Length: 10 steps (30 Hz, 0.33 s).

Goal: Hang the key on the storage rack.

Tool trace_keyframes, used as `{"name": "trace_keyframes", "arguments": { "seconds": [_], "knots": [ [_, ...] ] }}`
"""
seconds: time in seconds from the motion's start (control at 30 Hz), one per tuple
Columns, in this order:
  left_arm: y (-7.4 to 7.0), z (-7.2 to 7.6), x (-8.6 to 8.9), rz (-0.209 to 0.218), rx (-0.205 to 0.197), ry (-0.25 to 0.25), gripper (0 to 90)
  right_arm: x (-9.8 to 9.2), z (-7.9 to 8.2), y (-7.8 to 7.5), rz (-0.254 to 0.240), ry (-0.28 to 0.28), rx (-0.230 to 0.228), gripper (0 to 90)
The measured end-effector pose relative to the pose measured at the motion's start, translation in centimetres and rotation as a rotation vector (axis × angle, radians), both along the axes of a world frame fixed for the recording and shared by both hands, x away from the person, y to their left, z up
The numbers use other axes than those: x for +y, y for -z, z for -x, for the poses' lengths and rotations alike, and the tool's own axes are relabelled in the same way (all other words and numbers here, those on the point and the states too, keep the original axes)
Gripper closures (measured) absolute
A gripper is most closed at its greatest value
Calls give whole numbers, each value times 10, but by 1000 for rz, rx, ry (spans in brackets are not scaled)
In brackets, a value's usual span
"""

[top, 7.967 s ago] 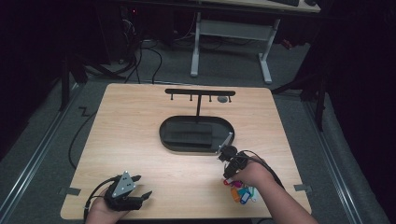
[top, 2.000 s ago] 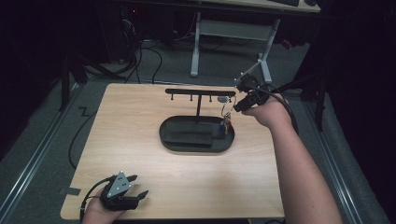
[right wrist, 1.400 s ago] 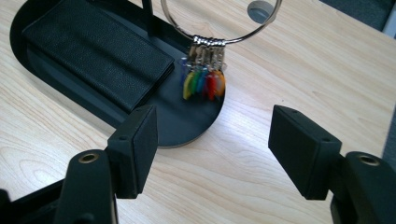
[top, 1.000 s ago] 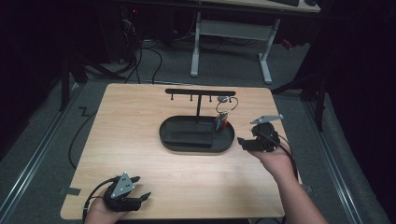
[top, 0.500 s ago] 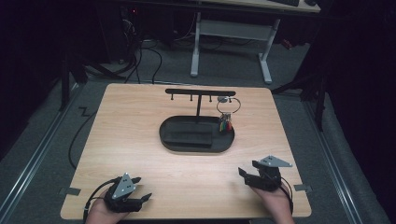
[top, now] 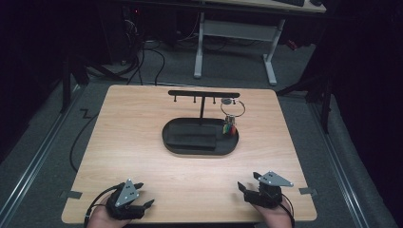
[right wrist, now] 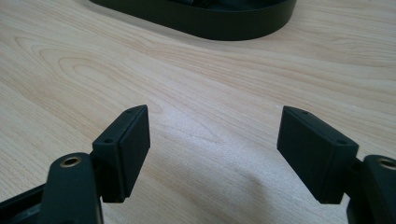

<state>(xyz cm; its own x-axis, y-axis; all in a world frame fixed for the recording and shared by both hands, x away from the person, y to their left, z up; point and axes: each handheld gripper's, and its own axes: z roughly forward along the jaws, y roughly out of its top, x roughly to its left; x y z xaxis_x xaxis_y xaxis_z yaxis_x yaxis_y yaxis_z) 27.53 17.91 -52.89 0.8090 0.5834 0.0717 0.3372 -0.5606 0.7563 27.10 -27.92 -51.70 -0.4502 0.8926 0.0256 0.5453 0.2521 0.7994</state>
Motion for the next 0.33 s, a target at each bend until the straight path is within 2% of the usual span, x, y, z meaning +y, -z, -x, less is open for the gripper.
{"name": "trace_keyframes", "arguments": {
  "seconds": [0.13,0.33],
  "knots": [
    [-1,-3,3,12,2,-7,309,0,-1,1,7,-2,5,261],
    [-1,-2,2,-7,4,-2,317,-1,0,0,-4,15,7,267]
  ]
}}
